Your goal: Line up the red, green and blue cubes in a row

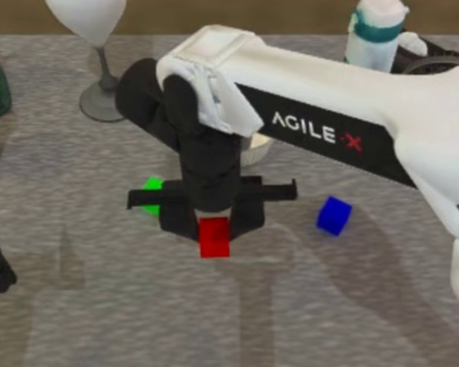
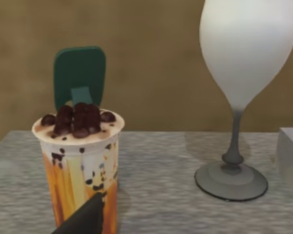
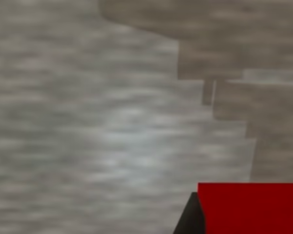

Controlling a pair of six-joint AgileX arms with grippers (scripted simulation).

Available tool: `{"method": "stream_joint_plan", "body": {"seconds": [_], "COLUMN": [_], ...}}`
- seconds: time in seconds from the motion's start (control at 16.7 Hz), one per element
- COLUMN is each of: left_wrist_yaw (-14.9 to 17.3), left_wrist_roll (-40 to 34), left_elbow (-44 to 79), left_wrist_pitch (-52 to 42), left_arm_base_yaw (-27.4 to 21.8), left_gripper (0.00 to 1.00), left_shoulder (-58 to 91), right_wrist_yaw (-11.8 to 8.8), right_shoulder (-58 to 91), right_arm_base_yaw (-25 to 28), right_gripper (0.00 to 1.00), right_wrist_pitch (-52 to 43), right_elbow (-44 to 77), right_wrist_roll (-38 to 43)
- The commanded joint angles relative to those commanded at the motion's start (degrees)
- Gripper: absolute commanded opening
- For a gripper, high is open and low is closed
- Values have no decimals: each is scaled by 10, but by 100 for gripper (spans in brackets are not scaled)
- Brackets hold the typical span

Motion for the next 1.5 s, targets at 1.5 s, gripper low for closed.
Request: {"method": "stream_joint_plan", "body": {"seconds": [1.5], "left_wrist_yaw": [0], "left_wrist_roll": [0], "left_elbow": [0], "left_wrist_pitch": [0], "left_arm_base_yaw": [0], "left_gripper": [100], "left_shoulder": [0], "right_wrist_yaw": [6], "right_shoulder": [30], "right_arm_base_yaw": [60], "right_gripper": [23], "right_wrist_pitch": [130], "right_elbow": [-83], "right_wrist_roll": [76]}}
